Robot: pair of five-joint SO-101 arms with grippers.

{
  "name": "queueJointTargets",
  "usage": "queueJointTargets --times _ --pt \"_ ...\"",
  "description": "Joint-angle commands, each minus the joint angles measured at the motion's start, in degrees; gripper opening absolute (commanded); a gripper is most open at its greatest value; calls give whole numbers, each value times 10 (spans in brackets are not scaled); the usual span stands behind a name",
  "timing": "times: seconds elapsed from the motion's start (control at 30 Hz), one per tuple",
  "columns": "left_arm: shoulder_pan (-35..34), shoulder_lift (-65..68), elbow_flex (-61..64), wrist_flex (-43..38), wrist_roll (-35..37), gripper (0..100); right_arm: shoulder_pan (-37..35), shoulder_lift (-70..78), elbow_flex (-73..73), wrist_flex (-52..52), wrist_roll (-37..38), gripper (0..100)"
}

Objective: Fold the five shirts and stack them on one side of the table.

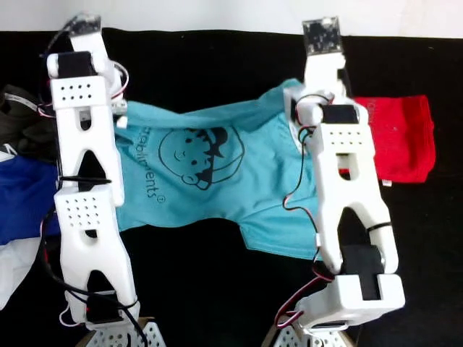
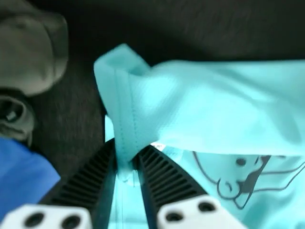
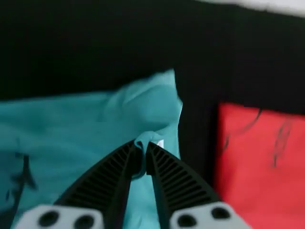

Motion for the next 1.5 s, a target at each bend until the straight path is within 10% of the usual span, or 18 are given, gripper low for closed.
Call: queueJointTargets --times 0.0,0.2,0.5,1.0,1.47 --pt "-8 -9 -15 22 4 8 -4 -5 -27 95 -7 5" --pt "-36 -74 33 26 -4 8 -3 -5 -65 253 -7 5" --pt "-25 -298 457 -5 -84 8 -3 -6 -72 392 -6 5" --pt "3 -471 829 -140 -84 8 3 -255 259 286 30 5" --pt "4 -480 885 -169 -84 10 2 -261 317 291 31 6"
